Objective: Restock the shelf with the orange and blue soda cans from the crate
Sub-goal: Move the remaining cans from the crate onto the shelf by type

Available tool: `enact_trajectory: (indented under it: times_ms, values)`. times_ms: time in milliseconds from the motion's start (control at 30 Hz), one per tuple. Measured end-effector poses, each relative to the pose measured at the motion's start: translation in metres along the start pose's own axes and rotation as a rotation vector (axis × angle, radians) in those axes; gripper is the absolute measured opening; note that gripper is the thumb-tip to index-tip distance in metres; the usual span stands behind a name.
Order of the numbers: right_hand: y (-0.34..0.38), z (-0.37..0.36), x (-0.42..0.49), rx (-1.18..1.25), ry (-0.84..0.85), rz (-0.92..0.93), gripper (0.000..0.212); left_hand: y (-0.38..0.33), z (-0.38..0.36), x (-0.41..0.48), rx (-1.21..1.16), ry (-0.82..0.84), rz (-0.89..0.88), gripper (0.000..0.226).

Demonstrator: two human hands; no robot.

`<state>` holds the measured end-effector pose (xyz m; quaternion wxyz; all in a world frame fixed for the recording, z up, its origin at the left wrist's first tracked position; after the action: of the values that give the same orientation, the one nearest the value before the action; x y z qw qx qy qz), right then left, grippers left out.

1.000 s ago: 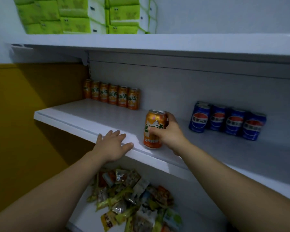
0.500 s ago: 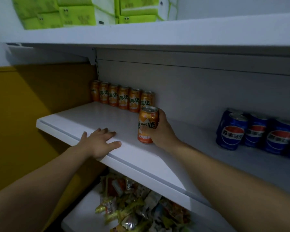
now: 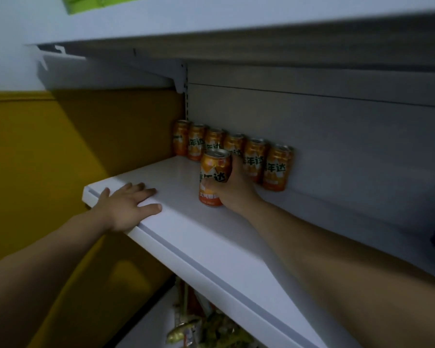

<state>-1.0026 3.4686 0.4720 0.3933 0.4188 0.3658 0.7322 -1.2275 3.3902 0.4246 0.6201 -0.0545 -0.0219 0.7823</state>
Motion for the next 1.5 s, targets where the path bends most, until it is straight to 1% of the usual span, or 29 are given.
enact_trajectory:
  times_ms: [167, 400, 467, 533, 600, 733, 833, 900, 1000, 1100, 1200, 1400, 1500]
  values:
    - [0.002, -0.042, 0.044, -0.024, -0.004, 0.012, 0.082, 0.003, -0.005, 0.003, -0.042, -0.1, -0.034, 0.082]
    - [0.0, -0.084, 0.099, -0.089, -0.035, 0.0, 0.086, 0.004, -0.005, 0.003, -0.09, -0.137, -0.035, 0.081]
    - [-0.001, -0.093, 0.112, -0.09, -0.003, -0.014, 0.087, 0.004, -0.004, 0.003, -0.094, -0.128, -0.033, 0.082]
    - [-0.005, -0.1, 0.125, -0.117, 0.066, -0.047, 0.097, 0.002, -0.004, 0.003, -0.093, -0.117, -0.032, 0.083]
    - [-0.008, -0.103, 0.138, -0.185, 0.08, -0.054, 0.105, 0.002, -0.003, 0.003, -0.09, -0.113, -0.03, 0.083]
    - [-0.011, -0.112, 0.152, -0.221, -0.025, 0.02, 0.1, 0.002, -0.004, 0.004, -0.084, -0.11, -0.032, 0.083]
    - [-0.011, -0.124, 0.165, -0.311, -0.083, 0.033, 0.109, 0.003, -0.005, 0.004, -0.104, -0.125, -0.032, 0.083]
    - [-0.012, -0.13, 0.174, -0.333, -0.105, 0.02, 0.112, 0.003, -0.005, 0.003, -0.117, -0.131, -0.031, 0.083]
    - [-0.015, -0.132, 0.181, -0.339, -0.103, 0.019, 0.11, 0.004, -0.005, 0.003, -0.121, -0.135, -0.032, 0.082]
    - [-0.018, -0.132, 0.182, -0.429, -0.106, 0.078, 0.105, 0.004, -0.005, 0.004, -0.117, -0.143, -0.037, 0.081]
    - [-0.02, -0.134, 0.183, -0.497, -0.125, 0.097, 0.101, 0.004, -0.005, 0.003, -0.122, -0.146, -0.036, 0.081]
    - [-0.018, -0.139, 0.19, -0.577, -0.105, 0.042, 0.097, 0.004, -0.006, 0.003, -0.133, -0.137, -0.033, 0.079]
    - [-0.014, -0.144, 0.191, -0.551, -0.09, -0.013, 0.098, 0.004, -0.006, 0.003, -0.148, -0.143, -0.03, 0.069]
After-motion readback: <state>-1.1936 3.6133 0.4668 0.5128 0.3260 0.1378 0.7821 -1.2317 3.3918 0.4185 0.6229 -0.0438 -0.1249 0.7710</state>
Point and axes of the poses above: each hand's wrist, its own x-axis towards the middle knuckle, its own z-axis out of the back of the hand, y = z × x, the point moved 7 cm from there along x, towards the middle knuckle, and after that the axes turned 3 degrees about -x, right-handed, at the moved point
